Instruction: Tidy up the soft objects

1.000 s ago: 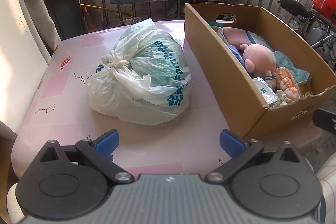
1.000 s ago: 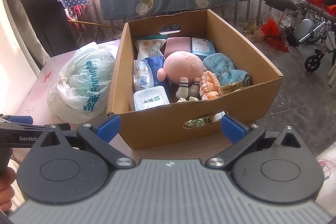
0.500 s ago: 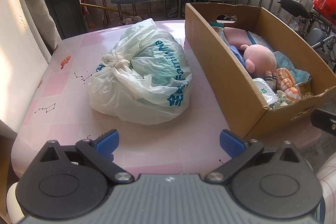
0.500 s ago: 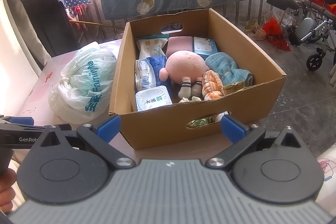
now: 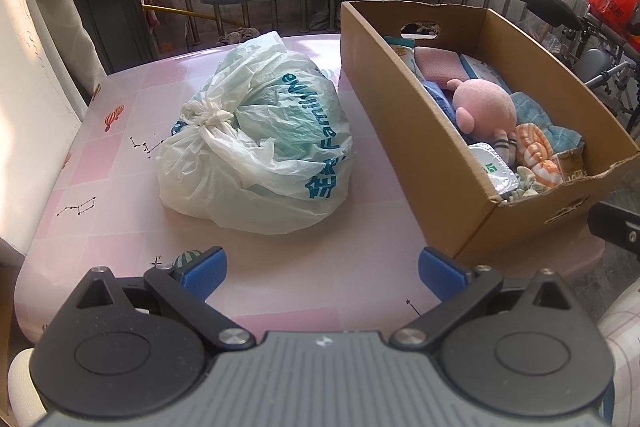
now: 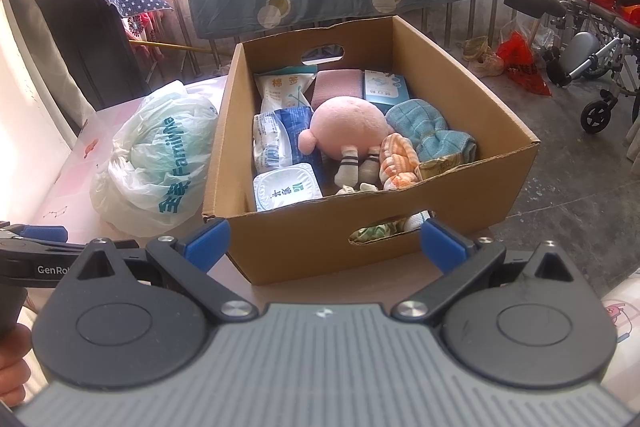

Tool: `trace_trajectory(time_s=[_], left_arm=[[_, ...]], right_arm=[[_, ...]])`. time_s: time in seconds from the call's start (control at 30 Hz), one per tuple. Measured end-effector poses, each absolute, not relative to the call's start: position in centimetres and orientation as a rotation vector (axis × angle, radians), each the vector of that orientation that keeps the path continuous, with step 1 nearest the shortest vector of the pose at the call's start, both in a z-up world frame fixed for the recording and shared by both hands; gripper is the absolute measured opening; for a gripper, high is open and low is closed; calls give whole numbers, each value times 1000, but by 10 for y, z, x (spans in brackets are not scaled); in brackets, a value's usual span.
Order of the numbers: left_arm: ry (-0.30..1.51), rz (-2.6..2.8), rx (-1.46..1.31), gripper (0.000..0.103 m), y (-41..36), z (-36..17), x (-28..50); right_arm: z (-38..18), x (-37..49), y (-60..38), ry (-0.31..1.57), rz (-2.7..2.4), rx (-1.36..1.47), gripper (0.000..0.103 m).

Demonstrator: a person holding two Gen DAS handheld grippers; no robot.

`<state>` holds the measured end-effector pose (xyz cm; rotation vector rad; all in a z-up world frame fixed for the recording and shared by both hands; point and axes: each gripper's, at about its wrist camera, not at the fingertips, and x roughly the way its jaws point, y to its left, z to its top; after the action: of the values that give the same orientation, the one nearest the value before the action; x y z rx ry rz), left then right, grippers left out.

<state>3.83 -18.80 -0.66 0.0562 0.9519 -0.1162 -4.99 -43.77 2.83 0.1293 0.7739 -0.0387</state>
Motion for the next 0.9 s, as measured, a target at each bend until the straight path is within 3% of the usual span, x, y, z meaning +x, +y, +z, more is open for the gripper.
trace_trajectory(time_s=[0.9], left_arm=[[946, -148, 63, 102, -198, -3, 45]], right_arm=[[31, -48, -444, 779, -67, 135, 102]])
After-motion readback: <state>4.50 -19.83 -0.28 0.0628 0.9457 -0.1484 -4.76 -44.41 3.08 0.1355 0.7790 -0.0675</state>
